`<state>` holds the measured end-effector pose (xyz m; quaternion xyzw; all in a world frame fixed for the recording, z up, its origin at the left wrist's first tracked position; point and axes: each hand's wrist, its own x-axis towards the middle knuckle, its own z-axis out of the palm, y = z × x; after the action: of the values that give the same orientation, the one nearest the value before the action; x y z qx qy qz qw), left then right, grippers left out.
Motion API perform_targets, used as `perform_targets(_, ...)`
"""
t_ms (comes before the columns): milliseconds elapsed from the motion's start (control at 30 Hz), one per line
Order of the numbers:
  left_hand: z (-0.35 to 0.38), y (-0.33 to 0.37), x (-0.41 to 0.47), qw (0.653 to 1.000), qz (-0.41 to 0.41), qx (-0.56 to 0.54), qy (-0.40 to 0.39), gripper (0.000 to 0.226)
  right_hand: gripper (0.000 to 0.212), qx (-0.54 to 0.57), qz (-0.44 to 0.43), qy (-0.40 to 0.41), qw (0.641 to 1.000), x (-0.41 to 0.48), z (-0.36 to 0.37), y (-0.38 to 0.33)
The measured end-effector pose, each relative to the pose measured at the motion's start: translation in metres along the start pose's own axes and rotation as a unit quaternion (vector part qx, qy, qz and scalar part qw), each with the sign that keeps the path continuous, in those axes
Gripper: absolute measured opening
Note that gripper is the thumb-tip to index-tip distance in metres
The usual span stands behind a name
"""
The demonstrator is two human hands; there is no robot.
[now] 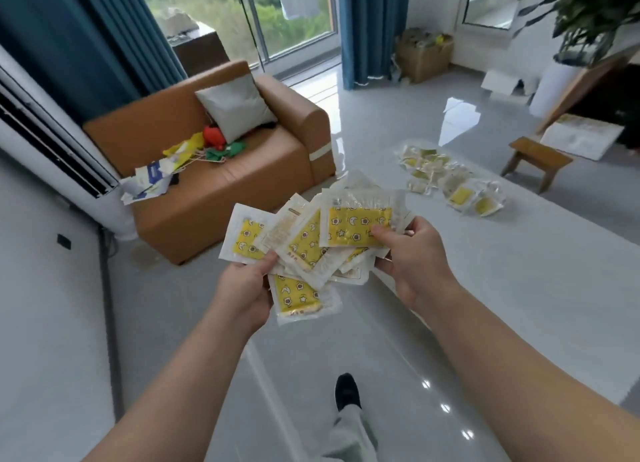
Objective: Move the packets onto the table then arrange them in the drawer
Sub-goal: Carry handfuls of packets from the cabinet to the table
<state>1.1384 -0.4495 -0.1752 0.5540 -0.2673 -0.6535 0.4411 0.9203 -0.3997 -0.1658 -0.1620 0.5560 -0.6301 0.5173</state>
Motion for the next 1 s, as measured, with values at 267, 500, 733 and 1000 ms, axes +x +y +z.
perform_targets(267,0.126,0.002,0.122,0.992,-0.054,0.073,-0.086,0.021,0.021,0.038,0.006,0.149,0.988,0.117,-0.042,-0.023)
perform_targets(500,0.233,-0.018,0.187,0.968,-0.1,0.165,-0.163,0.02,0.019,0.101,0.024,0.261,0.96,0.184,-0.101,-0.033)
perform_targets(733,0.349,-0.078,0.234,0.943,-0.145,0.262,-0.146,0.011,0.02,0.112,0.053,0.34,0.932,0.262,-0.198,-0.046)
perform_targets(1000,0.496,-0.178,0.301,0.928,-0.186,0.315,-0.07,0.012,0.028,0.06,0.113,0.357,0.925,0.399,-0.341,-0.058)
